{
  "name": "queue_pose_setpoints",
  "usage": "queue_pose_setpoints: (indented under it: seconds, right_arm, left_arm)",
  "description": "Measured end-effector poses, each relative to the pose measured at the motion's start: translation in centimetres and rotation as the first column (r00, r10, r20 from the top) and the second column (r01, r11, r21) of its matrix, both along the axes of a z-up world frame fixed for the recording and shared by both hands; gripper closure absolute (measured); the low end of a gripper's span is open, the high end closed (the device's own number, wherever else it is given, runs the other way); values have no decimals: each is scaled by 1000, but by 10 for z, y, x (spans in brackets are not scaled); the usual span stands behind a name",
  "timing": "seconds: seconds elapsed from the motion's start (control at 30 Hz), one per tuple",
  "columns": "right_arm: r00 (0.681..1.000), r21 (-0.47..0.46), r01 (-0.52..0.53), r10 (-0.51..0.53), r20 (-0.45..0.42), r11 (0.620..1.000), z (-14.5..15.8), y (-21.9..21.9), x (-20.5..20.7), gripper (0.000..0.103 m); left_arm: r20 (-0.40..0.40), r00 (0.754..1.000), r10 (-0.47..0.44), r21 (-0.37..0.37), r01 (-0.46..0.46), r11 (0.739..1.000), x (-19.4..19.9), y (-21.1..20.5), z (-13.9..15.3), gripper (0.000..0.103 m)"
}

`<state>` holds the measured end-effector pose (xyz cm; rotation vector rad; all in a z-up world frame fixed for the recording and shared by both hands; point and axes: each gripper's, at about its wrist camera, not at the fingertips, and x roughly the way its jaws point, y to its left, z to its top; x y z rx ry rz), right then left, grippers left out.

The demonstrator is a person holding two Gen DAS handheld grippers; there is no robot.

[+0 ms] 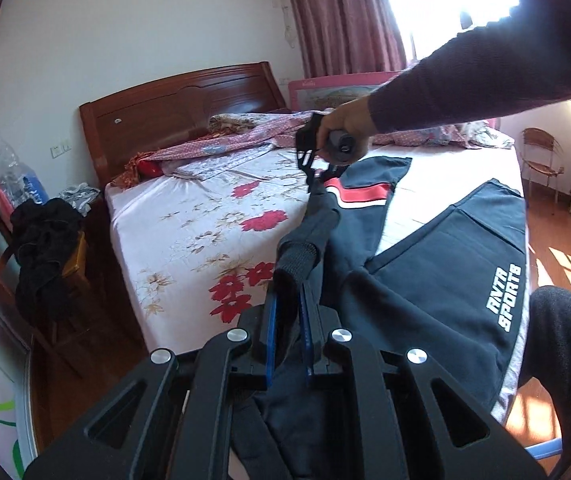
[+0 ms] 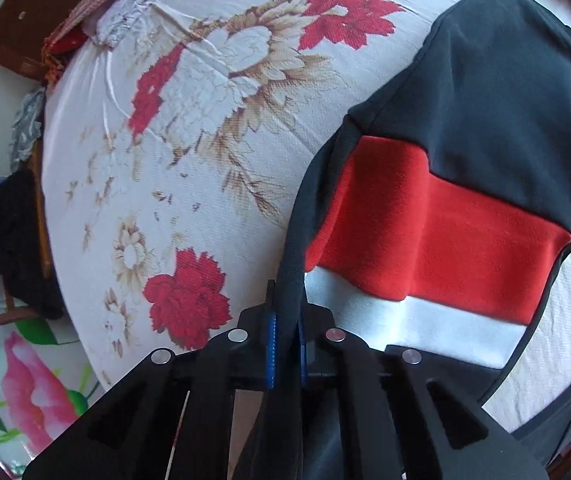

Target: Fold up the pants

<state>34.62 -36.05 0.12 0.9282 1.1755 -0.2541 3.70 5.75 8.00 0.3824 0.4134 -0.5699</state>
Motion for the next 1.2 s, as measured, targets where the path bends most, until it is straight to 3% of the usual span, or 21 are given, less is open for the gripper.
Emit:
queue_pose_setpoints:
  seconds: [0.1,0.23,0.33,0.4,0.47,0.5,0.53,0.57,0.63,0.67,0.73,0.77,0.8,0.87,0.93,1.0,1.03,1.07,1.17,1.2]
  right_arm:
    - [989,71,25,-35,141,997,33,-18,-37,96]
    - [953,146,38,-79,291,989,69,-36,-119,96]
    - [921,197,27,-101,377,980,85,-34,-200,96]
    - [904,228,26,-120,410,973,84,-28,-254,96]
    - [894,236,18,-121,431,972,75,-19,-299,96]
    - [897,241,6,-112,427,970,66,-12,-316,96]
    - [898,255,2,-115,425,967,56,-6,-333,96]
    - [896,268,3,-122,427,963,44,0,-347,96]
    - [900,308,9,-143,413,951,17,10,-371,96]
    - [900,316,8,-144,412,949,6,14,-379,96]
    - [909,323,20,-151,388,946,-13,19,-397,96]
    - [910,327,22,-155,386,945,-22,20,-402,96]
    - [917,307,32,-150,370,951,-29,19,-406,96]
    - [919,355,45,-178,352,934,-48,15,-414,96]
    - [929,353,50,-173,327,934,-58,13,-413,96]
    - [928,359,39,-167,333,933,-59,13,-412,96]
    - [927,362,35,-165,337,932,-58,14,-410,96]
    - [926,360,33,-164,340,932,-57,14,-409,96]
    - [927,362,35,-165,336,931,-53,12,-404,96]
    - [928,360,34,-163,334,932,-53,11,-405,96]
  left_arm:
    - [45,985,168,-34,-166,985,23,23,10,94]
    - [61,930,363,-136,-352,926,42,62,25,94]
    - [12,888,461,-185,-451,873,42,84,21,94]
    - [-64,865,497,-204,-499,843,35,94,13,94]
    - [-177,873,453,-240,-485,841,25,98,1,92]
    - [-244,882,402,-249,-458,853,24,92,-7,87]
    - [-311,887,343,-263,-427,866,22,85,-14,73]
    - [-385,882,273,-277,-393,877,23,78,-22,52]
    - [-509,849,146,-308,-337,890,27,58,-32,30]
    - [-563,824,61,-333,-295,896,31,45,-36,27]
    - [-621,783,-38,-394,-270,878,35,23,-37,22]
    - [-651,752,-100,-434,-261,862,40,13,-37,7]
    - [-680,719,-144,-456,-261,851,45,4,-38,5]
    - [-708,683,-177,-467,-265,843,65,-7,-37,3]
    - [-744,630,-223,-442,-214,871,102,-17,-36,3]
    - [-750,593,-293,-438,-114,892,141,-19,-32,3]
    - [-738,606,-295,-422,-74,904,160,-18,-30,3]
    - [-729,636,-254,-379,-66,923,180,-16,-31,3]
    - [-768,596,-235,-314,-31,949,232,-14,-53,4]
    - [-785,570,-242,-310,-23,951,245,-15,-64,4]
